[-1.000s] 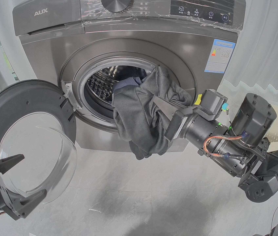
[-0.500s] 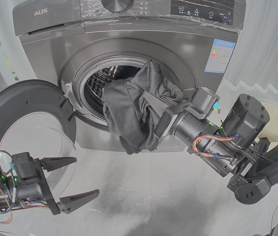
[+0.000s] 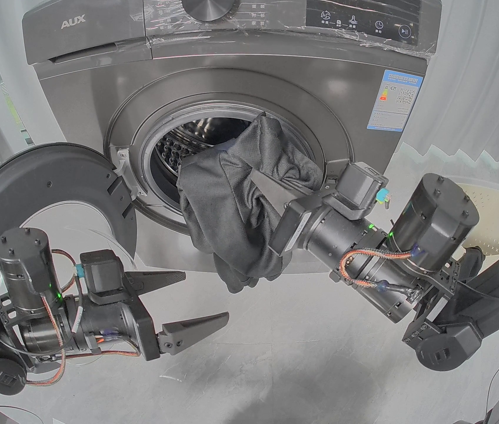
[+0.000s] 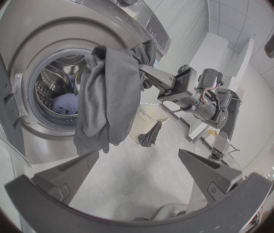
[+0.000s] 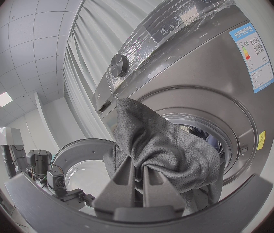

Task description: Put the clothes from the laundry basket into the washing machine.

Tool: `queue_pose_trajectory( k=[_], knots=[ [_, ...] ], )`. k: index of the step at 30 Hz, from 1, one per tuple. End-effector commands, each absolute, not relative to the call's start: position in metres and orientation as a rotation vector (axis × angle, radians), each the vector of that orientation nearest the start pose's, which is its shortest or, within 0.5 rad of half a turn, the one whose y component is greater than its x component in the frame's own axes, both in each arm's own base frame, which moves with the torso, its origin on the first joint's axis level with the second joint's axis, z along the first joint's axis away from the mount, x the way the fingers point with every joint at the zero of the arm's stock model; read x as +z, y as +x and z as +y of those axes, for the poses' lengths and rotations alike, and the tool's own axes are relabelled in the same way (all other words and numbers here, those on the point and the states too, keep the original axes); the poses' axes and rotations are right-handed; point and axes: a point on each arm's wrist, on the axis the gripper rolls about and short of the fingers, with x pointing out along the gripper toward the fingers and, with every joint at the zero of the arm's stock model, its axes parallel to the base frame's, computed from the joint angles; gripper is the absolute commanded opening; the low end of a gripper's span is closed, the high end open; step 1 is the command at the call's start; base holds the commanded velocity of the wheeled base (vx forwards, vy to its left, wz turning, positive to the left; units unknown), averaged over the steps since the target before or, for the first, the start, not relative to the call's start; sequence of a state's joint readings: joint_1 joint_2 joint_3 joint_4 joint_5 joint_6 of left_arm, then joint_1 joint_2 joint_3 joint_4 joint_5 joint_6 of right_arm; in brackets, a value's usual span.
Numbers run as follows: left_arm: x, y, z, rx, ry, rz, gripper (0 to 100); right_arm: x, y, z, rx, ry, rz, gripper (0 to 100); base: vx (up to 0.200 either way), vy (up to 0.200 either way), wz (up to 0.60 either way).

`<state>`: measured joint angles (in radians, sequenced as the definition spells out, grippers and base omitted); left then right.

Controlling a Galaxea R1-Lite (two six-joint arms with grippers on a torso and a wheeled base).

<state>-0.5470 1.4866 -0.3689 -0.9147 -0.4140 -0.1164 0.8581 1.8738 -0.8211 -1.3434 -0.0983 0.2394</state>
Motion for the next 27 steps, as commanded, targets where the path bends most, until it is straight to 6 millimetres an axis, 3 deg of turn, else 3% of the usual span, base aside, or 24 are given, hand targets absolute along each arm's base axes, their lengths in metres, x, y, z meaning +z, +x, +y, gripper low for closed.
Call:
queue_pose_trajectory(
  k=[1, 13, 27],
  knots=[
    [0.146, 0.193, -0.134, -0.958, -0.104, 0.315, 100, 0.201, 0.224, 0.256, 0.785, 0.363, -0.172, 0, 0.000, 0.000, 0.00],
    [0.133, 0.221, -0.160, -0.964, -0.136, 0.301, 100, 0.201, 0.224, 0.256, 0.785, 0.360, -0.174, 0, 0.000, 0.000, 0.00],
    [0.134, 0.242, -0.175, -0.928, -0.182, 0.212, 100, 0.200, 0.223, 0.256, 0.786, 0.358, -0.171, 0, 0.000, 0.000, 0.00]
  ],
)
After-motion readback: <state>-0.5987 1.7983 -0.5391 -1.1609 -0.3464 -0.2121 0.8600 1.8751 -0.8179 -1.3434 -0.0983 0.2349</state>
